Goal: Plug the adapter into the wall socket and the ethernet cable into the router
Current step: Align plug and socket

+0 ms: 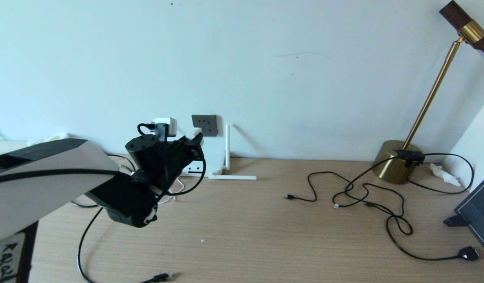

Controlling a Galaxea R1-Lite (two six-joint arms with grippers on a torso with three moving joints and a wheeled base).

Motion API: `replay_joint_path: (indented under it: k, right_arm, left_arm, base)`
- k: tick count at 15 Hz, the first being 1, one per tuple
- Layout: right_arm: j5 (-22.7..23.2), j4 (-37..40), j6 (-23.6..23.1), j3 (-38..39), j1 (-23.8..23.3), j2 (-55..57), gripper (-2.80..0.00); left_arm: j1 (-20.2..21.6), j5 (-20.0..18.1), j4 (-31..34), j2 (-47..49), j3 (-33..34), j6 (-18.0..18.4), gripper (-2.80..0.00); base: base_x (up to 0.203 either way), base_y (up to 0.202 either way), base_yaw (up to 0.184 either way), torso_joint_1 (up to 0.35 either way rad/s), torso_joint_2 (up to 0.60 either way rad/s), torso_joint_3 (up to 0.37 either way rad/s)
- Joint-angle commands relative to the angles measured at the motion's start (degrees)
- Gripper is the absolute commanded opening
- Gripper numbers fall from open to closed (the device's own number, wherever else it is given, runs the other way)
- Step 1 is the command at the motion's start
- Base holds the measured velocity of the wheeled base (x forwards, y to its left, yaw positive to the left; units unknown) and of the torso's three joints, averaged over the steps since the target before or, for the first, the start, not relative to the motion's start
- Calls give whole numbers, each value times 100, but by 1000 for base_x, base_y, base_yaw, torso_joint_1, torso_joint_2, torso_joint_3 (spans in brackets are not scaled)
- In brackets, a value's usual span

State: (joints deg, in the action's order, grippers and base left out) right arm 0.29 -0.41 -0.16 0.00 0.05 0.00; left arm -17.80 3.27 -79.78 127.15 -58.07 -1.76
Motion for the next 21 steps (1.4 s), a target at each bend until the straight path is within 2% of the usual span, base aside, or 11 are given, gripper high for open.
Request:
replay_joint_path:
  k: [1, 3, 12, 14, 21]
  right_arm:
    - [1, -2, -2, 0, 2, 9, -280]
    - [6, -2, -2, 0, 4, 8, -280]
    - [1, -2, -2, 0, 4, 3, -280]
    - [6, -2, -2, 0, -2, 2, -280]
    - [6, -2, -2, 0, 4, 0, -280]
  left_arm:
    - [-4, 16, -62, 328, -236, 10, -280]
    - [3, 33, -64, 500, -460, 99, -280]
    - [31, 324, -64, 680, -586, 565, -280]
    - [39, 384, -64, 747, -809, 690, -280]
    - [40, 465, -128, 1134, -1311, 685, -280]
  base:
    - [0, 0, 0, 0, 0, 0]
    - [0, 0, 0, 0, 0, 0]
    - [0, 0, 0, 0, 0, 0]
    - [0, 0, 0, 0, 0, 0]
    - [0, 0, 0, 0, 0, 0]
